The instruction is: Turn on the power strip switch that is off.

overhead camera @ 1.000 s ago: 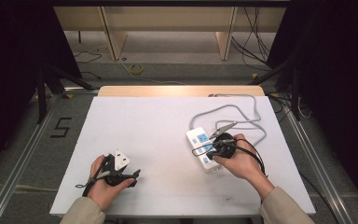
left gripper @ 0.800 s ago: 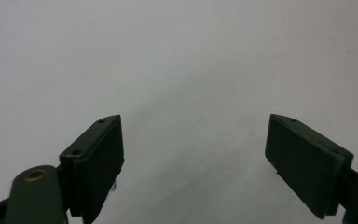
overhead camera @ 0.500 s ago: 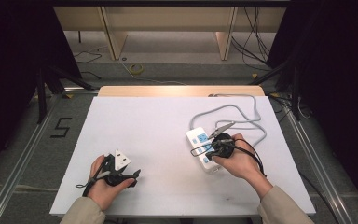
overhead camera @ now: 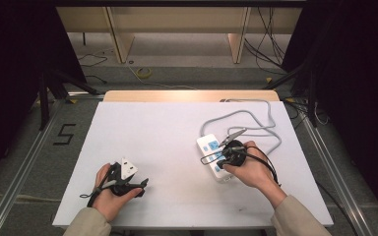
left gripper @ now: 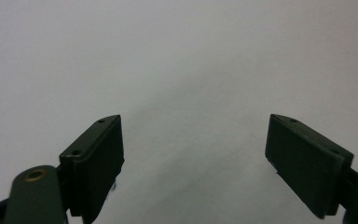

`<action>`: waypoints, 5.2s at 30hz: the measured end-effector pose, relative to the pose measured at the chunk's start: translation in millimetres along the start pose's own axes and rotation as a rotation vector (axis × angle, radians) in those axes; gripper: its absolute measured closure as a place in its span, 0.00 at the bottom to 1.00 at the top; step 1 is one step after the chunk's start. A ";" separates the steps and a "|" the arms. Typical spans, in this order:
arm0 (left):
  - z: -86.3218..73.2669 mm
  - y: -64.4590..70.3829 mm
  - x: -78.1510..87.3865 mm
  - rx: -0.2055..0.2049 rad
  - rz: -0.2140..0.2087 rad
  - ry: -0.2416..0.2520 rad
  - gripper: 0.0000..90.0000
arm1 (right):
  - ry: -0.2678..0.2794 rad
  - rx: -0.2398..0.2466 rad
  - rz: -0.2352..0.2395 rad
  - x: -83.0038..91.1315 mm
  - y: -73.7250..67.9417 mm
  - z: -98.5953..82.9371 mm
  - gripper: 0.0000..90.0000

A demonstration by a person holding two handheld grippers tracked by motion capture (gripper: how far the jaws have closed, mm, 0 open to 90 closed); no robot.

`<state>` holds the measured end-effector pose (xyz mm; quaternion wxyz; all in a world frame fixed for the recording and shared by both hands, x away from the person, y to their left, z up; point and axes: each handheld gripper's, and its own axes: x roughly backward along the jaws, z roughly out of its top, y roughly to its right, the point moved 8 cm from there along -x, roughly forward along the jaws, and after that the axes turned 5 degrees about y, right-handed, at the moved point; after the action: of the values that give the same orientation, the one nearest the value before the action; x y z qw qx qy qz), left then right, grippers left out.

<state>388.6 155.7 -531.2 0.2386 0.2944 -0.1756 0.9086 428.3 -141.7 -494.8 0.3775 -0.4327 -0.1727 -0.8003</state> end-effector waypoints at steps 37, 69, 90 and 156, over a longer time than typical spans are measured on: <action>0.8 0.6 -0.7 -0.003 -0.002 0.002 0.21 | -0.020 0.005 -0.006 -16.2 0.7 2.5 1.00; 1.3 2.7 -1.1 -0.004 -0.001 0.003 0.21 | -0.046 0.011 -0.041 -19.5 -1.6 1.5 1.00; 0.7 1.7 -1.2 -0.007 -0.002 0.001 0.21 | -0.044 0.002 -0.044 -20.8 -1.2 1.5 1.00; -0.6 1.9 -0.7 -0.003 -0.001 -0.001 0.21 | 0.110 -0.026 -0.001 17.0 20.0 -32.3 0.63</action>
<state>387.8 154.1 -532.5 0.2395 0.2947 -0.1769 0.9080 419.4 -182.1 -500.1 0.3803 -0.3929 -0.1413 -0.8252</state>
